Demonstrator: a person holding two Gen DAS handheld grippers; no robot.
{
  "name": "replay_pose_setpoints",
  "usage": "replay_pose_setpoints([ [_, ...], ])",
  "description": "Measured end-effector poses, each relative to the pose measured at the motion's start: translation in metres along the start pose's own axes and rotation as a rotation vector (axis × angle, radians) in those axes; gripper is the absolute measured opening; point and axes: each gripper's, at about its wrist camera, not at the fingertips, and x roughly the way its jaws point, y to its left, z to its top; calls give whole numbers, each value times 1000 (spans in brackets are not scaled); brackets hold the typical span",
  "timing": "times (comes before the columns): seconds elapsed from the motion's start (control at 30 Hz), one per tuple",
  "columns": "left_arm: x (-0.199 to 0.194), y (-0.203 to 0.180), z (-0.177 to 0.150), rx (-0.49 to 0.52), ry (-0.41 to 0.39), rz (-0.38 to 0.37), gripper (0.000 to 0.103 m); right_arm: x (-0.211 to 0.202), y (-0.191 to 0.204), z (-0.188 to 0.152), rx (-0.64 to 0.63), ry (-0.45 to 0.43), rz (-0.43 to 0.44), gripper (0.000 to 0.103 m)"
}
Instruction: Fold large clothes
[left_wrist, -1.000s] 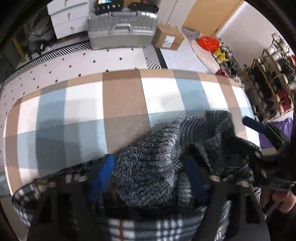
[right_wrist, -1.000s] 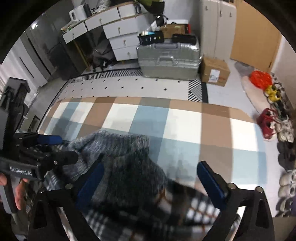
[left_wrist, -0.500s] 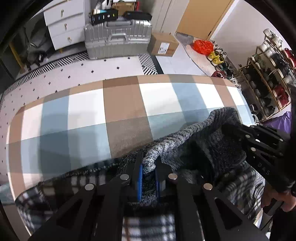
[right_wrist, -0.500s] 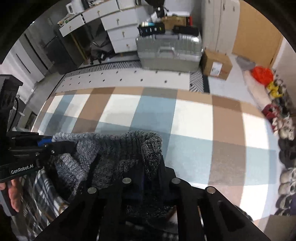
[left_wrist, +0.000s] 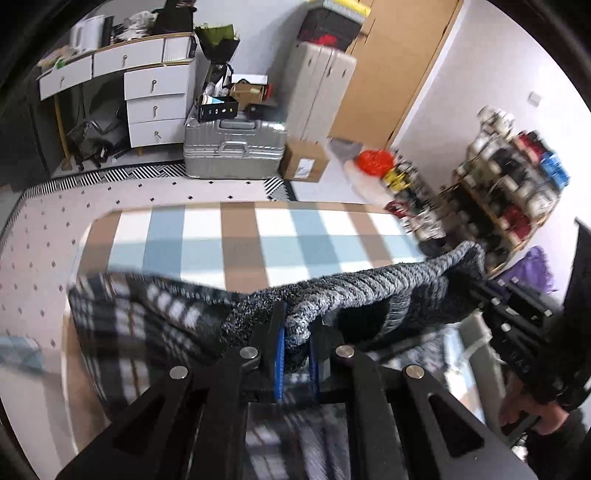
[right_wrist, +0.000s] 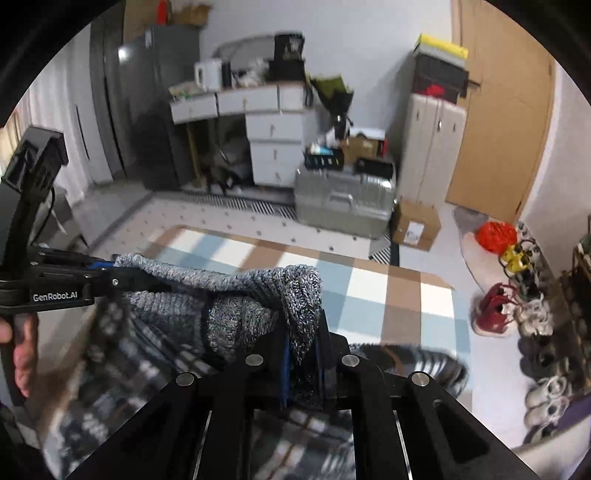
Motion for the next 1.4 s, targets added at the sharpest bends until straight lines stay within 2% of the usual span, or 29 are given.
replay_pose_setpoints([
  [0.07, -18, -2, -28, -41, -29, -42, 5, -24, 13, -21, -1, -26, 5, 10],
  [0.23, -34, -13, -86, -78, -84, -75, 5, -65, 38, -73, 0, -54, 10, 10],
  [0.37, -29, -24, -123, -94, -58, -102, 5, -73, 44, -123, 74, -24, 32, 10],
  [0.53, -13, -26, -153, -122, -14, -119, 5, -69, 51, -185, 100, 18, 13, 10],
  [0.67, -4, -21, -166, -130, 37, -96, 7, -67, 57, -215, 113, 42, 2, 12],
  [0.77, -2, -14, -165, -132, 91, -101, 8, -63, 64, -226, 90, 97, 7, 17],
  [0.87, -14, -10, -167, -131, 138, -114, 12, -60, 71, -230, 42, 138, 61, 33],
  [0.9, -18, -8, -170, -130, 145, -123, 14, -60, 75, -229, 25, 155, 82, 51],
  [0.93, -21, -4, -170, -123, 156, -132, 16, -60, 79, -229, 10, 170, 109, 63],
  [1.03, -36, 5, -180, -121, 186, -133, 25, -62, 89, -226, -47, 243, 155, 73],
  [1.1, -48, 9, -185, -131, 192, -195, 25, -69, 89, -221, -74, 291, 221, 73],
  [1.17, -66, 3, -176, -107, 173, -245, 25, -85, 82, -207, -63, 275, 280, 73],
  [1.27, -92, -18, -143, -9, 115, -219, 25, -106, 56, -165, 3, 194, 303, 81],
  [1.3, -98, -22, -133, 15, 92, -202, 29, -109, 46, -148, 29, 161, 289, 88],
  [1.33, -103, -28, -117, 40, 68, -181, 39, -108, 39, -129, 48, 138, 264, 94],
  [1.4, -107, -23, -90, 38, 21, -130, 53, -100, 28, -95, 72, 117, 214, 94],
])
